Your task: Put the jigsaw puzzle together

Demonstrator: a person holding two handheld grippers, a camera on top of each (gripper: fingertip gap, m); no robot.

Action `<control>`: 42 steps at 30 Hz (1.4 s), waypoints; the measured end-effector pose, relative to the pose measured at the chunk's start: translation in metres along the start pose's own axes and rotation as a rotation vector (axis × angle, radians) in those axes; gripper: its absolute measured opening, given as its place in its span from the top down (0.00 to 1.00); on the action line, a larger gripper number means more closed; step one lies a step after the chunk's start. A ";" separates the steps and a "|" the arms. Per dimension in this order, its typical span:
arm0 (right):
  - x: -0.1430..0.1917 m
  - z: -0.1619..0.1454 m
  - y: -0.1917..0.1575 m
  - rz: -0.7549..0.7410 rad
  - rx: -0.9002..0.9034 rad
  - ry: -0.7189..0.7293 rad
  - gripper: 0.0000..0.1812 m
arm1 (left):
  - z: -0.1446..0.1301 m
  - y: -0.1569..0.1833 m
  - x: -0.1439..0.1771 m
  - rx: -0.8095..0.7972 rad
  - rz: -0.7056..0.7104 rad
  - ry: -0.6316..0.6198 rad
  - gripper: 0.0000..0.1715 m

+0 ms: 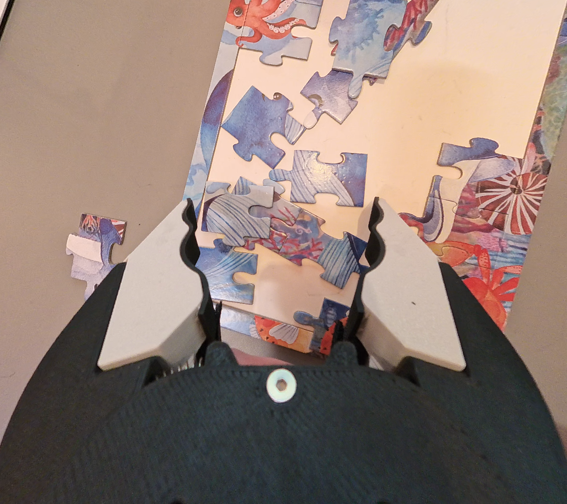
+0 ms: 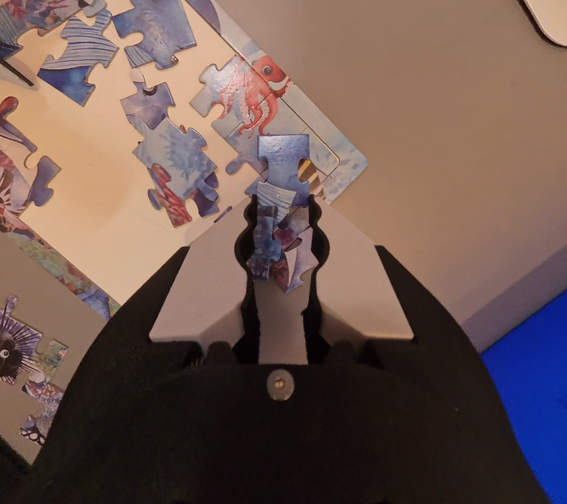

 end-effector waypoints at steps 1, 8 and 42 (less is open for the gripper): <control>0.000 0.000 0.001 -0.004 -0.007 0.000 0.83 | 0.000 0.000 0.000 0.000 0.000 -0.001 0.36; 0.004 0.014 -0.014 0.029 0.063 0.059 0.77 | 0.000 0.000 -0.001 -0.003 0.001 -0.004 0.36; -0.005 0.021 -0.038 0.085 0.146 0.059 0.79 | 0.002 0.001 0.001 -0.010 0.007 0.001 0.36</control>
Point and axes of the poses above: each gripper's, where its closed fingertips meet, x back along the fingers, z out of its top, y = z × x across the jaws, the point moved 6 cm from there along x, back along the fingers, and after that the axes turned 15 degrees about y, right-handed, at the moved point
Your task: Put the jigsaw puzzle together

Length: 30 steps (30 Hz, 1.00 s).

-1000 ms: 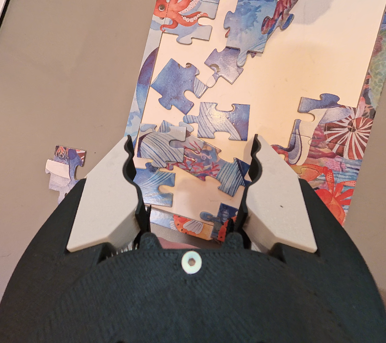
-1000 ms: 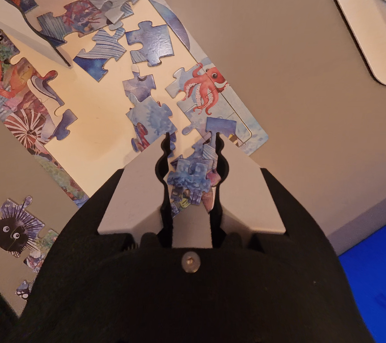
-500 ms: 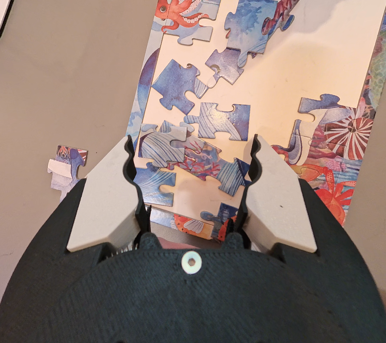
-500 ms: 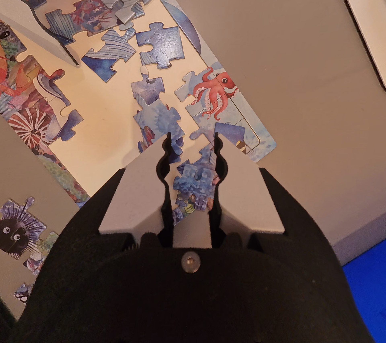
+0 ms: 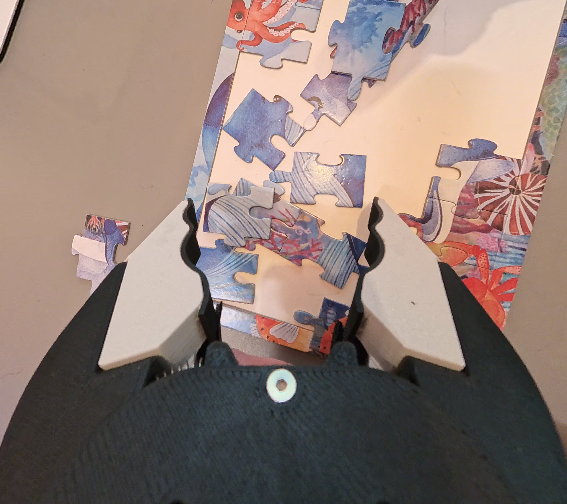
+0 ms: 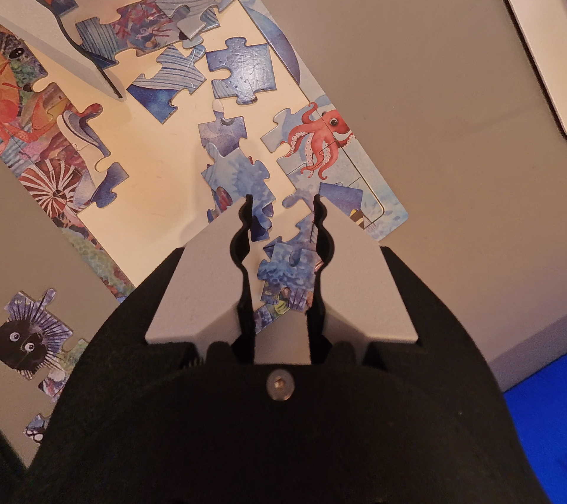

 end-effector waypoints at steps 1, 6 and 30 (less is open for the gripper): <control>0.000 0.000 0.000 0.001 0.000 0.000 0.79 | 0.000 0.000 0.000 0.000 0.000 -0.001 0.36; 0.000 0.000 0.000 0.003 0.003 0.002 0.79 | 0.000 0.001 -0.001 -0.002 -0.001 -0.003 0.36; 0.004 0.001 -0.008 0.024 0.021 -0.002 0.78 | 0.000 0.001 -0.002 -0.008 0.000 -0.006 0.36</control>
Point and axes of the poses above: each gripper's, where its closed fingertips meet, x back along the fingers, z out of its top, y = z × x across the jaws, the point moved 6 cm from there along x, back along the fingers, and after that the axes turned 15 degrees about y, right-handed, at the moved point
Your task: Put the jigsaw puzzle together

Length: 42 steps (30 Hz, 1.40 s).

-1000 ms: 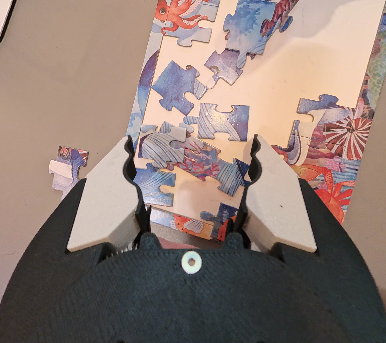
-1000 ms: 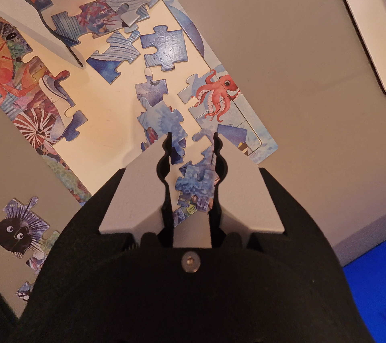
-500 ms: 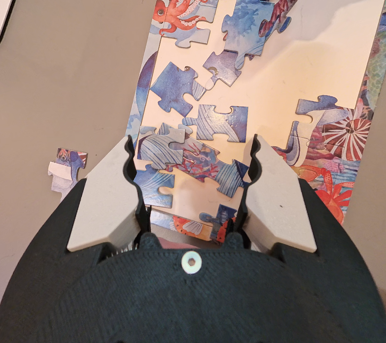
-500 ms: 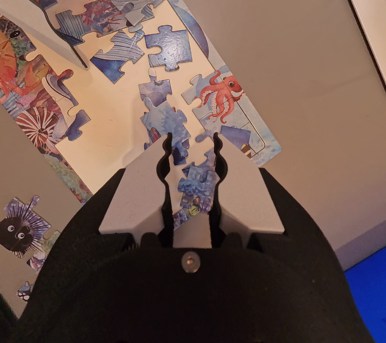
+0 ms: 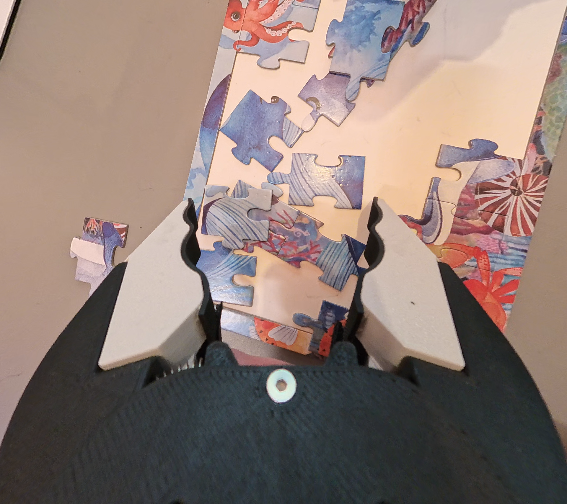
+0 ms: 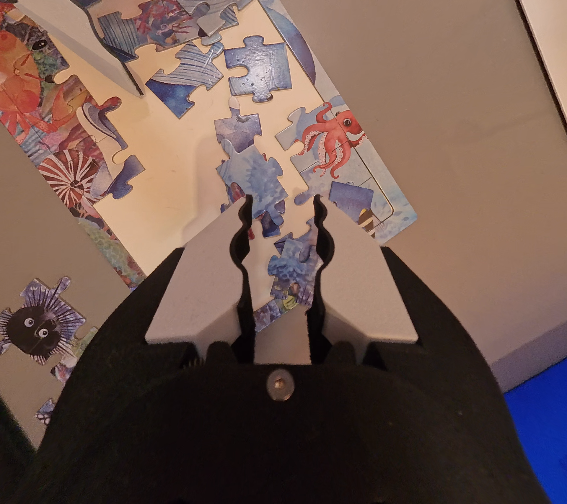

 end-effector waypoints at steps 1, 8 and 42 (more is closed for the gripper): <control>0.001 0.001 -0.001 0.004 0.000 0.002 0.78 | 0.000 0.000 0.000 0.000 0.000 -0.001 0.36; 0.004 0.002 -0.004 0.010 0.004 0.019 0.78 | 0.002 0.000 -0.001 -0.014 0.011 0.001 0.36; 0.001 0.022 -0.064 0.198 0.077 0.065 0.77 | 0.018 -0.047 0.063 0.046 0.247 0.216 0.38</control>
Point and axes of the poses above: each gripper's, where its closed fingertips meet, x back along the fingers, z out of its top, y = z × x across the jaws, the point moved 6 cm from there along x, back along the fingers, and after that the axes turned 15 degrees about y, right-handed, at the moved point
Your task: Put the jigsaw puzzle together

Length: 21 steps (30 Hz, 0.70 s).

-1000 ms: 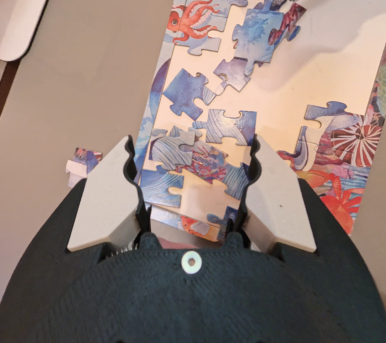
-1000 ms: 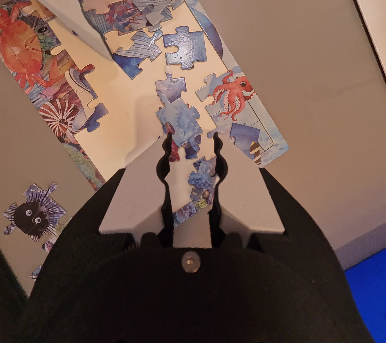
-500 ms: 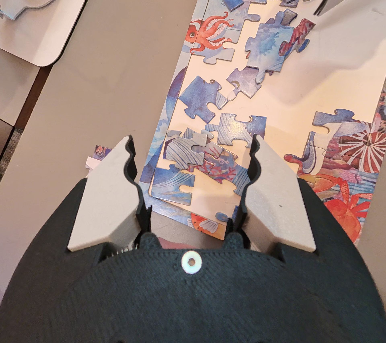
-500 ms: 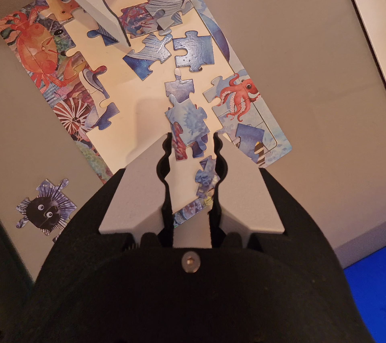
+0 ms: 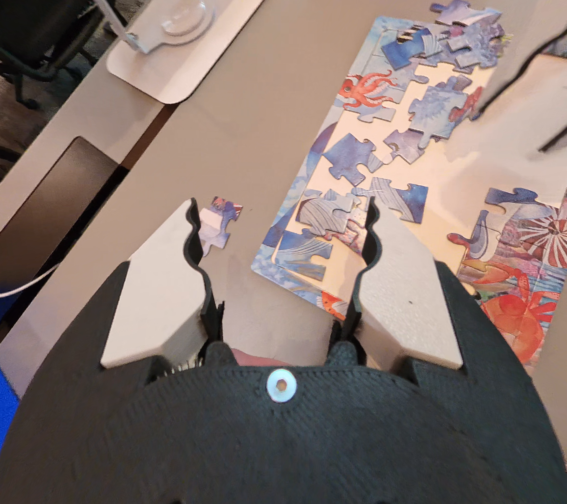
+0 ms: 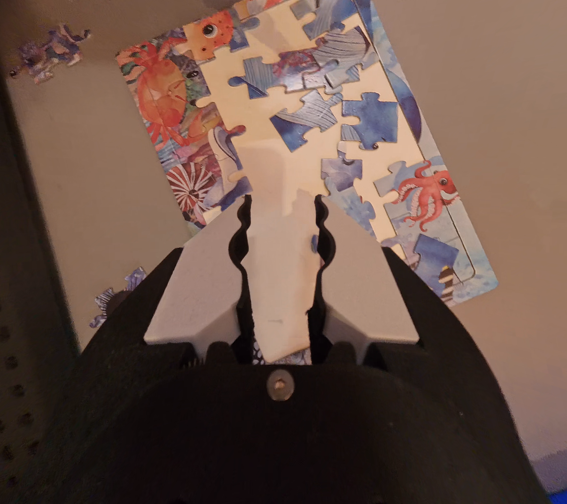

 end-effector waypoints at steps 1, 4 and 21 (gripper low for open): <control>-0.003 0.001 -0.004 0.015 0.002 0.002 0.77 | 0.000 -0.004 0.004 0.009 0.015 0.007 0.38; -0.012 0.004 -0.015 0.045 0.018 -0.010 0.77 | -0.001 -0.015 0.014 0.027 0.059 0.019 0.38; -0.100 0.062 -0.108 0.280 0.065 0.079 0.71 | 0.021 -0.066 0.090 0.129 0.304 0.264 0.39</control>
Point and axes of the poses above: each gripper's, where its closed fingertips meet, x back along the fingers, z out of its top, y = z × x across the jaws, the point moved 6 cm from there along x, back along the fingers, and after that the axes turned 15 degrees about y, right-handed, at the moved point
